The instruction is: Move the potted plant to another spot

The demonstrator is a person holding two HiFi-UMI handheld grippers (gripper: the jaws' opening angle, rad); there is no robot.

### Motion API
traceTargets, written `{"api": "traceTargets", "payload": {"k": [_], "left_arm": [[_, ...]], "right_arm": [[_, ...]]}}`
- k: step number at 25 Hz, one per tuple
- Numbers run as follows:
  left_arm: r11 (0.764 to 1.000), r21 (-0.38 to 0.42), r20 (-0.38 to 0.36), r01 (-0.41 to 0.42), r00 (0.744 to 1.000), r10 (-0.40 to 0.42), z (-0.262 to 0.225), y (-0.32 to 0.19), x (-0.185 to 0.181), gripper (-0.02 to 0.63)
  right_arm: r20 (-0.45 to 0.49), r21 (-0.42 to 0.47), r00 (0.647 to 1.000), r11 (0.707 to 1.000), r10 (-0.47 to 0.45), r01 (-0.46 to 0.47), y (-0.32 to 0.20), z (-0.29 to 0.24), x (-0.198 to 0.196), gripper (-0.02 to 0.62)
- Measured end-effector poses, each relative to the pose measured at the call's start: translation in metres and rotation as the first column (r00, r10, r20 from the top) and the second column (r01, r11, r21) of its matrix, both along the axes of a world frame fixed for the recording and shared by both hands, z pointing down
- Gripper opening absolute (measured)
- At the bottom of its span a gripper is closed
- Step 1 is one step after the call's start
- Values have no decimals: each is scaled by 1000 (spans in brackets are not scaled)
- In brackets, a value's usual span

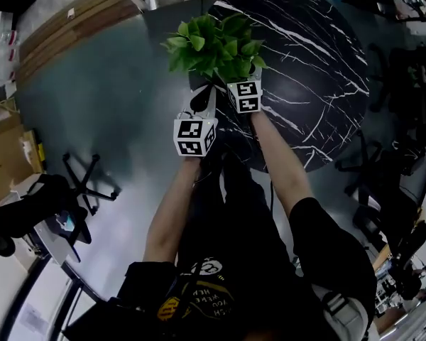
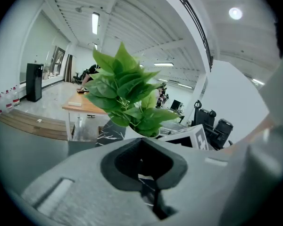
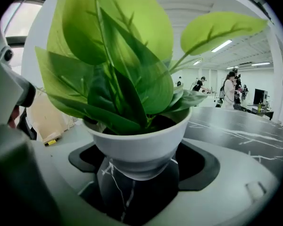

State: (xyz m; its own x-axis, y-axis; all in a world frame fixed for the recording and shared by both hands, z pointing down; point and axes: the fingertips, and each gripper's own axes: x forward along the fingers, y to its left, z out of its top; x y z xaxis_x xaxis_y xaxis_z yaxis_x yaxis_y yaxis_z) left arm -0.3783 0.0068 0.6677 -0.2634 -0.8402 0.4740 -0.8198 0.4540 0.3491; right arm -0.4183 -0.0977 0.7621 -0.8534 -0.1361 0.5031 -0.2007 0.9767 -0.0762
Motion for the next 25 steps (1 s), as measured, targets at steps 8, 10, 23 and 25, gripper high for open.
{"api": "traceTargets", "payload": {"k": [8, 10, 23, 25], "left_arm": [[998, -5, -7, 68, 998, -68, -1, 40, -25, 5], [998, -7, -6, 57, 998, -57, -1, 40, -23, 3], [980, -17, 1, -197, 980, 197, -4, -42, 75, 5], [967, -21, -6, -254, 967, 254, -2, -60, 107, 5]], "right_arm": [[13, 4, 992, 992, -122, 122, 47, -2, -70, 476], [11, 12, 993, 993, -120, 120, 46, -3, -70, 476], [-32, 8, 991, 992, 126, -126, -54, 2, 83, 474], [-33, 7, 981, 982, 191, -190, -77, -1, 127, 474]]}}
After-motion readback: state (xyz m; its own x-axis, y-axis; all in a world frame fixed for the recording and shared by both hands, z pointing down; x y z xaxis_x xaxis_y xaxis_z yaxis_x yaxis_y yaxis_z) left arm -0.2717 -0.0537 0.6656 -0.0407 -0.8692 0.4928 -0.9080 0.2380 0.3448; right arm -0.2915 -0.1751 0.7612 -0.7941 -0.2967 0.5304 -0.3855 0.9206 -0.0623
